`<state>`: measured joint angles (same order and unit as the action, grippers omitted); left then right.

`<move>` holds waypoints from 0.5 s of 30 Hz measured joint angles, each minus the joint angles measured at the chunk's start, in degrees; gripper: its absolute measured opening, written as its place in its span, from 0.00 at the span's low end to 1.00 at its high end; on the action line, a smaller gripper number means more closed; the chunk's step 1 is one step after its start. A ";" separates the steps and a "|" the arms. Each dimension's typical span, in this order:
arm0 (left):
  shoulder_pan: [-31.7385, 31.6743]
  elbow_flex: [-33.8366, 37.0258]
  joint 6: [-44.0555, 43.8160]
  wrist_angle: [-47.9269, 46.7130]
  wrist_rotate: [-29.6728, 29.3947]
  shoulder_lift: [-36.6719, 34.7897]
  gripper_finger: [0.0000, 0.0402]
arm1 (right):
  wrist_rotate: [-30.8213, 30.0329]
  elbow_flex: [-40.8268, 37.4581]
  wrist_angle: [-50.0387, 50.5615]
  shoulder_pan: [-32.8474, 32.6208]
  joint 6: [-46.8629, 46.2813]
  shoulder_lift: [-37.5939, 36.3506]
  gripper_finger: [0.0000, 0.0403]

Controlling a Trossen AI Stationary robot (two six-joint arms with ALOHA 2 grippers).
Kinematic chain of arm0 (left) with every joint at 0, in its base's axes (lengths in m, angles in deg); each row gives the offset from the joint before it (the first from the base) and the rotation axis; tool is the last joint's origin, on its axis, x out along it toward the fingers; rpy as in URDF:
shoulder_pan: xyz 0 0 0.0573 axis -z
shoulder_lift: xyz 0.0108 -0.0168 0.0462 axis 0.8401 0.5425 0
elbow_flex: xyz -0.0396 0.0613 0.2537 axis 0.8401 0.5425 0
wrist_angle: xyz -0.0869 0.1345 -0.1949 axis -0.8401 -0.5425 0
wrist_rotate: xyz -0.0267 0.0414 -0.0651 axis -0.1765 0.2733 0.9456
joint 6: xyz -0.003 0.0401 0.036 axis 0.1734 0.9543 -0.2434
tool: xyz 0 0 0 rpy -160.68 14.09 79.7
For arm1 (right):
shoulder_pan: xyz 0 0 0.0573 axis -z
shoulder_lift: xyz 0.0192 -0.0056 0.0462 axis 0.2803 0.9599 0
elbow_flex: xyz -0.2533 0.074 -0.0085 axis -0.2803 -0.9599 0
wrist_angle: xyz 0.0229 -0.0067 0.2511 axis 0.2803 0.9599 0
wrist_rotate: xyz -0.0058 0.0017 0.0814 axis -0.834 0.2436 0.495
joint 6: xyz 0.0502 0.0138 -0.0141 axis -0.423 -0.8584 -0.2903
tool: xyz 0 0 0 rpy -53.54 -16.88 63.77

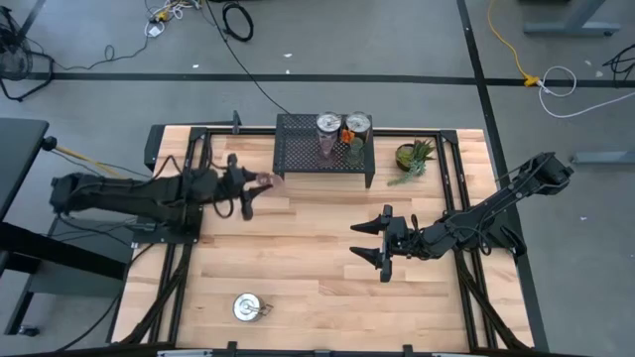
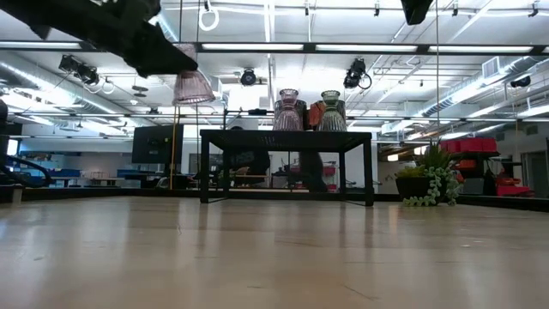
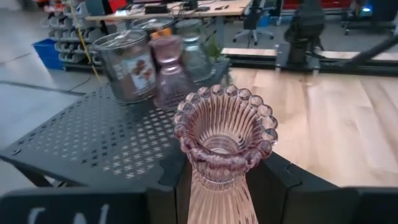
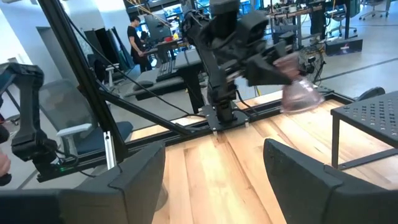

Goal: Pick & Place candle stick holders
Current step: Put the pink candle holder on the shelf aligned with the pink and green candle holders

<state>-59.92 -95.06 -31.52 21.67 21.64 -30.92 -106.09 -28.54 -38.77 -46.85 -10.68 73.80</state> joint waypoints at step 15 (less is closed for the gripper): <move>-20.38 -3.04 0.60 12.84 20.07 14.36 0.31 | -0.11 0.00 -0.03 0.55 0.48 0.00 0.67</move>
<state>-80.30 -98.10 -30.93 34.51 41.70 -16.56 -106.21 -28.54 -38.80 -46.30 -10.20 73.80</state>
